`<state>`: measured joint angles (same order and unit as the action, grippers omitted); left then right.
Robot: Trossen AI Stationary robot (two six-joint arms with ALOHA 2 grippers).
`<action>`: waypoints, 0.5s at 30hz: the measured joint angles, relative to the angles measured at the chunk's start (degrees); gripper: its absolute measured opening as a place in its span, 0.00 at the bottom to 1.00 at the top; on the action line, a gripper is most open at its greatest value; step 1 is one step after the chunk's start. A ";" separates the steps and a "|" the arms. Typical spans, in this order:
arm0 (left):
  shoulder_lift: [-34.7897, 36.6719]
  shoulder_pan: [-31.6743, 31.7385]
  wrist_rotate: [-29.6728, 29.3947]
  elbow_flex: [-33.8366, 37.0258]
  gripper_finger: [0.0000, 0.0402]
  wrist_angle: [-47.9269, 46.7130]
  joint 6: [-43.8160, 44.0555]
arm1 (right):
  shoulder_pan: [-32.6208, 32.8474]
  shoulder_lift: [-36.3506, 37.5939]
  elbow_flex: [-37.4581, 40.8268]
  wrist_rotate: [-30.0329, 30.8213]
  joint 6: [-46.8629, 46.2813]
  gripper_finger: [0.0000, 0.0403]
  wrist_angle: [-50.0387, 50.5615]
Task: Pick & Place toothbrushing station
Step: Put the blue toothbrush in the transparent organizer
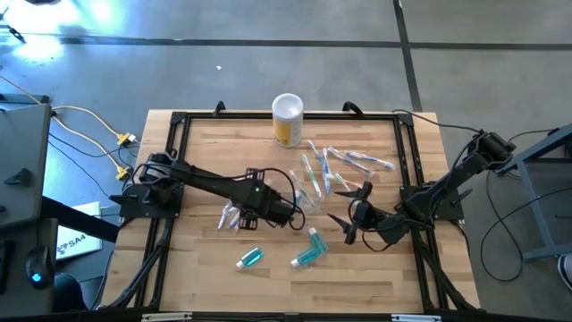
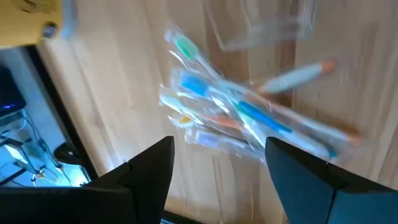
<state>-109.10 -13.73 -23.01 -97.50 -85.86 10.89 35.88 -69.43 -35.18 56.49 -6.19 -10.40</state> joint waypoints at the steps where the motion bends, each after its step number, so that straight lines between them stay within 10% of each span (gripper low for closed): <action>1: 0.00 0.45 0.01 0.98 0.61 0.32 0.03 | 0.00 0.00 0.00 -0.43 -0.25 0.76 0.04; 15: 12.85 7.56 8.99 20.79 0.61 22.11 4.66 | -0.07 0.00 0.00 -1.37 -3.22 0.76 4.06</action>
<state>-96.25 -6.18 -14.03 -76.71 -63.75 15.55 35.81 -69.43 -35.18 55.12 -9.41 -6.34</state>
